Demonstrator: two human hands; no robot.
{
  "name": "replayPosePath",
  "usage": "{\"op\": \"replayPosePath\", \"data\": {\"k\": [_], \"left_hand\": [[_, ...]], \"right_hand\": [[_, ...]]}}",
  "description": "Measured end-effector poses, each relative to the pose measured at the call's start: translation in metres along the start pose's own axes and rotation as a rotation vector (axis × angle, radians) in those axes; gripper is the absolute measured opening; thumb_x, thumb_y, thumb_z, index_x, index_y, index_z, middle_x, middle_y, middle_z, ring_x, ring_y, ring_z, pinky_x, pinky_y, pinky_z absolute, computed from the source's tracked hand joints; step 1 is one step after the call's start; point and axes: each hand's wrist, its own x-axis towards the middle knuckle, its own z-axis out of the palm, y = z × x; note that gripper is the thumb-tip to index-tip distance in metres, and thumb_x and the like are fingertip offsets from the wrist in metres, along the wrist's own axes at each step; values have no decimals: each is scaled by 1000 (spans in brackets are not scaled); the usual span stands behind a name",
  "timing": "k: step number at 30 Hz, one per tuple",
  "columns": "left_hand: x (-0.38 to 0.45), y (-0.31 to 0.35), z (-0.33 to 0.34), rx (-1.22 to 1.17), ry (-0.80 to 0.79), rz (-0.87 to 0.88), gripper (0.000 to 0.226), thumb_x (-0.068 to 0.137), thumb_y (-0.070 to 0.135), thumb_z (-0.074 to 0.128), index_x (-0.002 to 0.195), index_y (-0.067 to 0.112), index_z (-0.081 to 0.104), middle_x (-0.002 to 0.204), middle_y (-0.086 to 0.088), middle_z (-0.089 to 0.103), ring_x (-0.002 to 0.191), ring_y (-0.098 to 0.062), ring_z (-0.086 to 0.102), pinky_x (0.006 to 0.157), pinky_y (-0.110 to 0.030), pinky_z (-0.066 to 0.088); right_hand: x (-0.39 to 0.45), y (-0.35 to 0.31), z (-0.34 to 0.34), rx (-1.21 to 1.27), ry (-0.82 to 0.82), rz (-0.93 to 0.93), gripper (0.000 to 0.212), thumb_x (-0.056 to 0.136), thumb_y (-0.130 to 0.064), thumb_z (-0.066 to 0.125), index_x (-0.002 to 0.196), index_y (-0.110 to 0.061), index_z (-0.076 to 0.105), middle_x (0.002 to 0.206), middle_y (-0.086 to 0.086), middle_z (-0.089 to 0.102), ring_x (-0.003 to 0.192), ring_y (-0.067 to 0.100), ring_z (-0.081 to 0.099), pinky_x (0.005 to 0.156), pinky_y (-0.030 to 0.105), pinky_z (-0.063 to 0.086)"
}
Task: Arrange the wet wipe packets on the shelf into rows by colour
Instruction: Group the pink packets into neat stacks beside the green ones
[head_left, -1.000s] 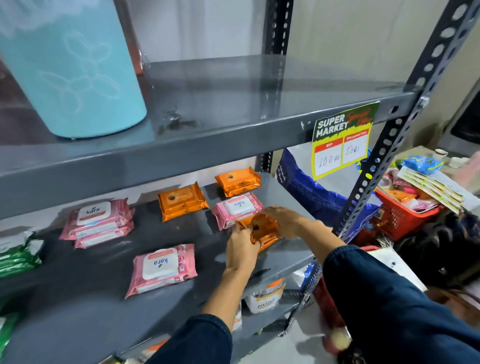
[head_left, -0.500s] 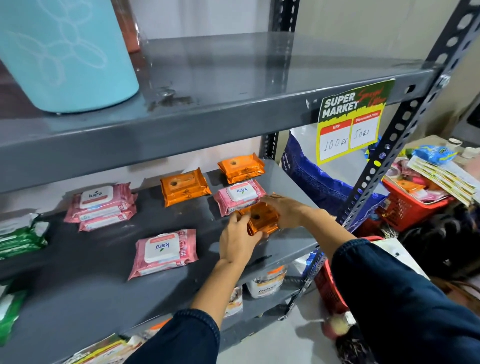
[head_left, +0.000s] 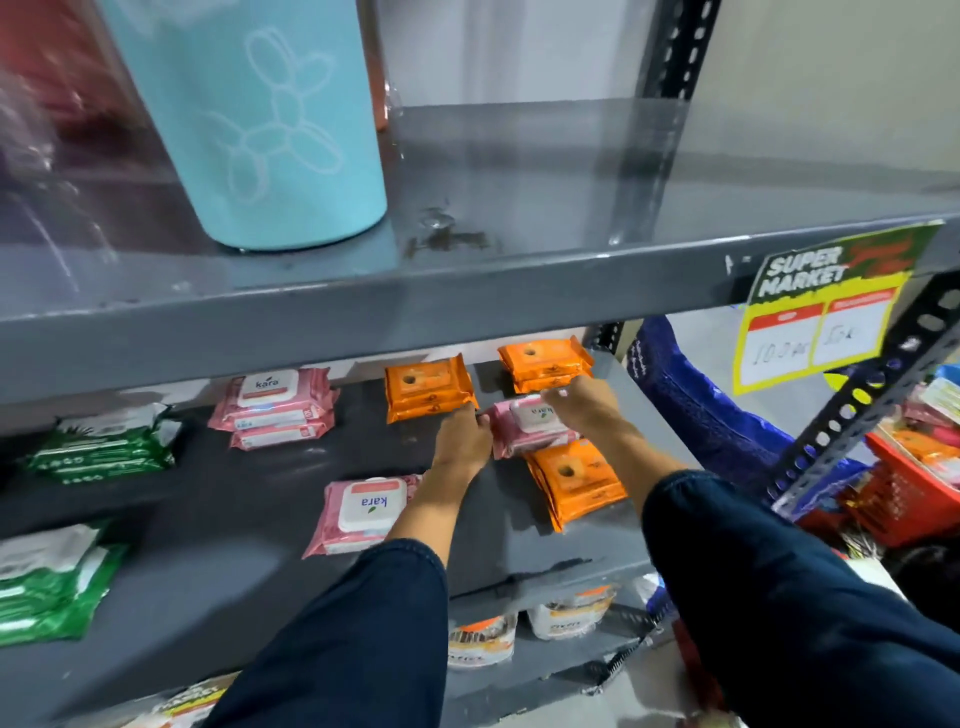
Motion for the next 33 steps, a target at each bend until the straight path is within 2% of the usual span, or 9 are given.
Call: {"op": "replayPosePath", "data": {"k": [5, 10, 15, 19, 21, 23, 27, 30, 33], "left_hand": [[6, -15, -8, 124, -16, -11, 30, 95, 14, 44, 123, 4, 49, 130, -20, 54, 122, -38, 48, 99, -42, 39], [2, -38, -14, 202, 2, -24, 37, 94, 17, 49, 129, 9, 43, 134, -17, 52, 123, -37, 48, 102, -43, 39], [-4, -40, -20, 152, -41, 48, 41, 87, 5, 56, 127, 9, 50, 132, -15, 57, 121, -35, 52, 102, -38, 40], [-7, -28, -15, -16, -123, 61, 43, 81, -11, 53, 121, 2, 56, 126, -18, 61, 120, -33, 54, 103, -34, 40], [-8, -23, -12, -81, -113, 16, 42, 83, -13, 49, 122, 0, 55, 123, -17, 62, 118, -29, 55, 95, -22, 40], [-11, -22, -11, -102, -93, -15, 40, 86, -10, 48, 124, 1, 53, 120, -15, 62, 111, -23, 56, 82, -10, 36], [-12, -37, -12, -108, -33, -29, 37, 83, -8, 49, 115, 6, 58, 114, -17, 68, 109, -33, 62, 99, -41, 47], [-21, -43, -25, -100, 11, -7, 50, 80, -13, 46, 125, 7, 54, 119, -13, 67, 113, -28, 61, 101, -39, 47], [-31, -48, -40, -115, 22, -8, 62, 79, -20, 39, 134, 7, 45, 129, -15, 60, 123, -27, 54, 104, -35, 44]], "right_hand": [[4, -23, 32, 30, -142, -46, 34, 79, -35, 64, 100, -9, 69, 105, 10, 70, 100, 29, 65, 63, 24, 43], [10, -39, 39, -365, -249, -238, 41, 78, -23, 58, 116, -8, 61, 121, 12, 64, 107, 31, 62, 74, 32, 49], [1, -37, 42, -214, -405, -468, 53, 82, 2, 52, 134, -9, 49, 140, 14, 50, 116, 27, 55, 80, 24, 48], [-5, -37, 54, -25, -59, -236, 68, 82, -40, 62, 138, -8, 39, 141, 14, 44, 129, 33, 42, 101, 41, 44], [-11, -39, 57, -105, -15, -96, 86, 81, -56, 60, 137, 2, 31, 137, 19, 44, 128, 35, 43, 104, 40, 41], [-17, -42, 63, -247, -13, -117, 99, 82, -64, 53, 137, 13, 23, 136, 24, 45, 125, 36, 47, 102, 38, 44], [-12, -43, 77, -355, -19, -117, 110, 83, -63, 51, 141, 17, 3, 142, 27, 40, 124, 35, 51, 95, 35, 49], [-11, -43, 80, -261, 30, -41, 116, 77, -62, 60, 141, 16, 3, 135, 27, 48, 118, 33, 57, 88, 32, 53], [-11, -52, 68, -7, 27, -27, 104, 76, -47, 69, 139, 15, 14, 135, 27, 45, 120, 38, 52, 95, 38, 50]]}}
